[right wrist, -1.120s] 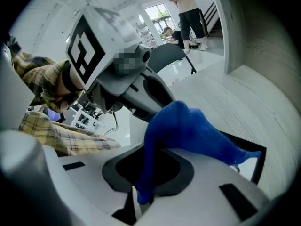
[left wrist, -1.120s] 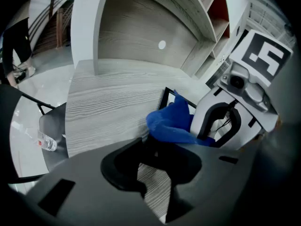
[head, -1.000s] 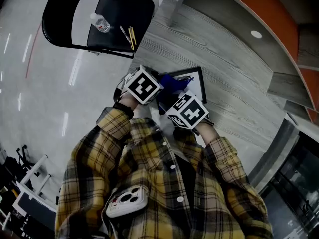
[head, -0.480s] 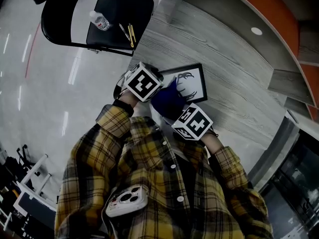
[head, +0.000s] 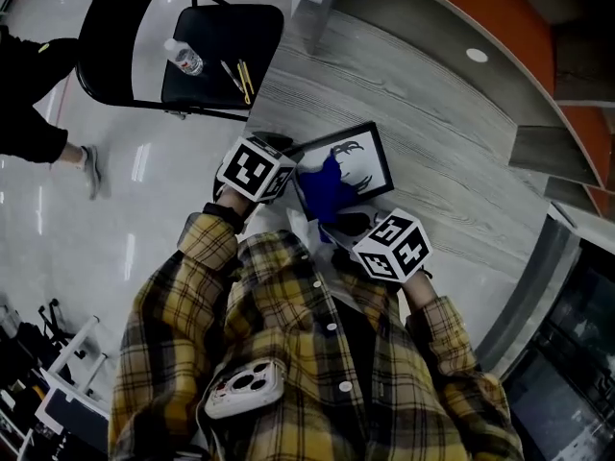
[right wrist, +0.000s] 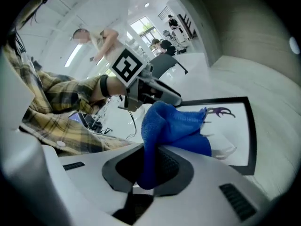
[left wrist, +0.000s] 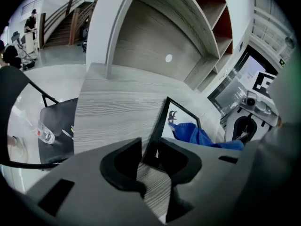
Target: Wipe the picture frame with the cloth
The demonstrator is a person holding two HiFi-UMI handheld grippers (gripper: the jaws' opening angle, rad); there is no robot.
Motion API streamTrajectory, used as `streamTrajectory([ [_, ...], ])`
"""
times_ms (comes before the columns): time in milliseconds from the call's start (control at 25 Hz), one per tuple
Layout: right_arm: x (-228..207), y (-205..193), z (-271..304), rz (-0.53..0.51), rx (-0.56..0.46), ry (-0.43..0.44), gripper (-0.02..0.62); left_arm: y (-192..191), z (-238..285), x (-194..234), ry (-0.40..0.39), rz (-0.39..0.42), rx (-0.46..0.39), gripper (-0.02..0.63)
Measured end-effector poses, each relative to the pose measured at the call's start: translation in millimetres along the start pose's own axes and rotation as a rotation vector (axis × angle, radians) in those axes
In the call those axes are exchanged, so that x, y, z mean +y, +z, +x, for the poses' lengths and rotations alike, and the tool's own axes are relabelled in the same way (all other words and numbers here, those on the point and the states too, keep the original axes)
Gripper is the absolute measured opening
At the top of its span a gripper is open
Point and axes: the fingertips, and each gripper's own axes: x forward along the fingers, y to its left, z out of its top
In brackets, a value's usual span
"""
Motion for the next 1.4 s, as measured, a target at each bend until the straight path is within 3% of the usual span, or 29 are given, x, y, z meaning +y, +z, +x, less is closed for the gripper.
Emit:
streamTrajectory([
  [160,-1,26,-28,0.012,-0.117,-0.028,0.052,16,-23,-1,0.021,0.029,-0.038,0.109],
  [320,-2,57,-60,0.016,-0.251,-0.057,0.053,39,-44,-22,-0.034,0.059,-0.086,0.106],
  [560,3,108,-122,-0.005,-0.468,-0.124,0.054,86,-82,-59,-0.080,0.139,-0.193,0.039],
  [800,8,145,-187,-0.025,-0.669,-0.220,0.054,139,-123,-99,-0.163,0.172,-0.346,0.005],
  [1040,21,172,-249,-0.101,-0.848,-0.356,0.054,198,-166,-136,-0.226,0.222,-0.565,0.005],
  [1200,33,182,-279,-0.143,-0.938,-0.417,0.054,220,-185,-157,-0.278,0.243,-0.652,0.005],
  [1400,32,184,-295,-0.149,-0.979,-0.450,0.054,231,-185,-169,-0.313,0.273,-0.655,0.005],
])
